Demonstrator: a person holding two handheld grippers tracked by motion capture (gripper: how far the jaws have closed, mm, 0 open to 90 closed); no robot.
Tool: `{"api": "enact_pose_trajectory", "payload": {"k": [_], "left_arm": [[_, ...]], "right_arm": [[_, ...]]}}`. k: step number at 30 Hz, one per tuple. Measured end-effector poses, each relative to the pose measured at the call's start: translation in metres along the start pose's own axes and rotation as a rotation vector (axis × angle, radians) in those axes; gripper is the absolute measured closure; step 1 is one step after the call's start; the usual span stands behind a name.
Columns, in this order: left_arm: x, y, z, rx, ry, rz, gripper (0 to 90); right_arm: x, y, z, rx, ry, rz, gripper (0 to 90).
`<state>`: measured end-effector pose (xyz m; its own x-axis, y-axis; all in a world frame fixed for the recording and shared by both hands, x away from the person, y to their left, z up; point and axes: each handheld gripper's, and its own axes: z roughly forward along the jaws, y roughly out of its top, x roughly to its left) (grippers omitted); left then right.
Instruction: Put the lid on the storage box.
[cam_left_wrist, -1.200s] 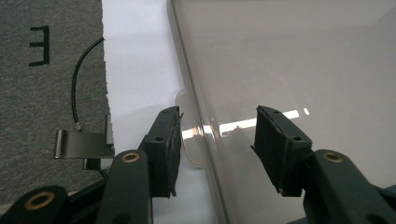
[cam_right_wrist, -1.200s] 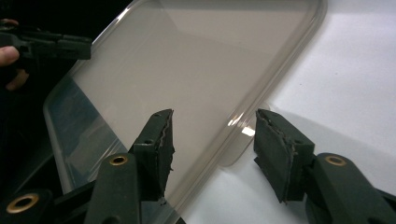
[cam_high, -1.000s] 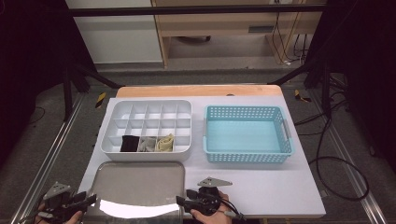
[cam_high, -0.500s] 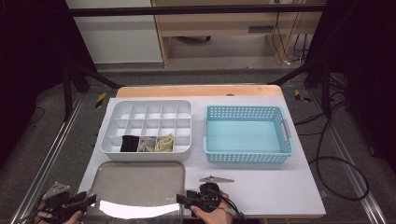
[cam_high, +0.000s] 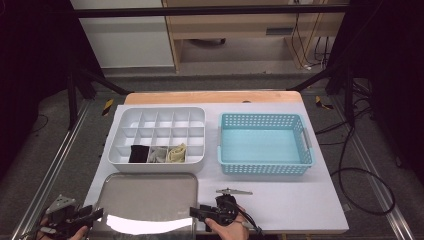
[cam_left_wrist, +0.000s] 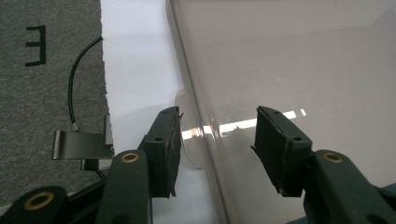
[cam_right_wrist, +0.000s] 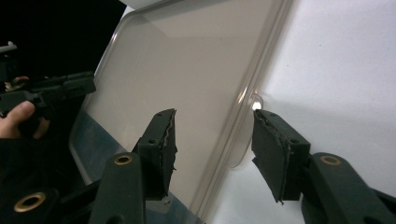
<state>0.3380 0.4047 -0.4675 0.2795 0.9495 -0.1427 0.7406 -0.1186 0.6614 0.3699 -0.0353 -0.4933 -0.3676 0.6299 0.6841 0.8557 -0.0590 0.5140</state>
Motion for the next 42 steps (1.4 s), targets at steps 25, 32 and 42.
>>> {"api": "enact_pose_trajectory", "payload": {"k": [25, 32, 42], "left_arm": [[0.001, -0.002, 0.0, -0.012, -0.007, -0.005, 49.7], [0.003, -0.004, -0.001, -0.028, -0.023, -0.026, 49.5], [0.004, -0.005, -0.001, -0.04, -0.034, -0.032, 48.4]], "right_arm": [[-0.008, -0.002, -0.001, -0.039, 0.052, 0.049, 53.8], [-0.007, -0.002, -0.009, -0.08, 0.11, 0.054, 55.2], [-0.012, -0.003, -0.006, -0.205, 0.161, 0.086, 56.6]]}}
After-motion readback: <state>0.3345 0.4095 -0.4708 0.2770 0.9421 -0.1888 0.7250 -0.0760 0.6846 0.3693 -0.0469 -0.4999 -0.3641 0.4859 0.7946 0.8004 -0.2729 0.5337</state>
